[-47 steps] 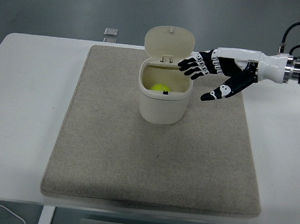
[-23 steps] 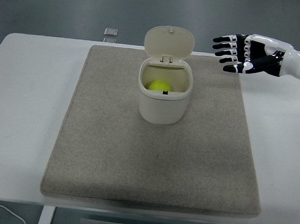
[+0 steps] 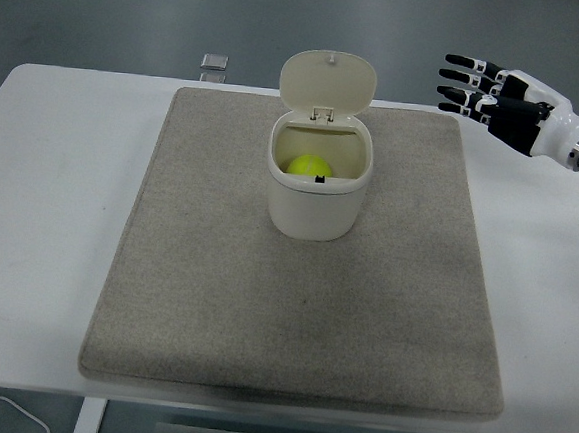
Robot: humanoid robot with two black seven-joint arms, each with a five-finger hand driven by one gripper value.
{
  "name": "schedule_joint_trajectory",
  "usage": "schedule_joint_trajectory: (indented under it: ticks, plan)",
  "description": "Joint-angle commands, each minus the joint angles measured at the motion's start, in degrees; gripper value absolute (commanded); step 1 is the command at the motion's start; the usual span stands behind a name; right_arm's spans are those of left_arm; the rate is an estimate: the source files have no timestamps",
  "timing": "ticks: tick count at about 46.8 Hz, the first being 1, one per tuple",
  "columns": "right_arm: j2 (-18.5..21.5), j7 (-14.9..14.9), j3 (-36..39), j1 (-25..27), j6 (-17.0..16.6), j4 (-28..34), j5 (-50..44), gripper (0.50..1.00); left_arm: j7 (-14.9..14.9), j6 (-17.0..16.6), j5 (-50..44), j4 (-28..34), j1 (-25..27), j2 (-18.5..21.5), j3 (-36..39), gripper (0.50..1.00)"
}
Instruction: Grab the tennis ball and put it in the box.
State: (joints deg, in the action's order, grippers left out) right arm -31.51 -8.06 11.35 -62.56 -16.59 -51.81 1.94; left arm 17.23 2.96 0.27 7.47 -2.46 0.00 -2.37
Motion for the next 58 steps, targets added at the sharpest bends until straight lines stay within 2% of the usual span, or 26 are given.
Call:
schedule_joint_trajectory:
  ticks: [1,12,18,25,32,35,39,58]
  plan:
    - [1.0,0.2,0.0,0.5,1.7,0.7,2.1,0.893,0.0,0.0,0.0,0.0,0.0,0.0,0.0,0.992]
    - [4.3,0.4,0.1,0.9,2.3,5.0,8.3,0.893,0.0,0.0,0.0,0.0,0.0,0.0,0.0,0.992]
    - [5.8,2.7,1.7,0.9,2.2,7.5,11.8,0.893,0.0,-0.1,0.0,0.0,0.0,0.0,0.0,0.992]
    - [8.1,4.8,4.4,0.9,4.0,10.6,15.2,0.893,0.0,0.0,0.0,0.0,0.0,0.0,0.0,0.992]
    - [9.0,4.6,4.8,0.9,6.9,11.7,15.0,0.895,0.0,-0.1,0.0,0.0,0.0,0.0,0.0,0.992]
    - [9.1,3.8,4.7,0.9,7.5,11.7,14.3,0.93,0.0,0.0,0.0,0.0,0.0,0.0,0.0,0.992]
    - [9.1,3.0,4.7,1.0,8.7,11.7,14.2,0.932,0.0,-0.1,0.0,0.0,0.0,0.0,0.0,0.992]
    - [9.0,2.8,4.8,1.7,7.8,11.4,14.1,0.932,0.0,-0.1,0.0,0.0,0.0,0.0,0.0,0.992]
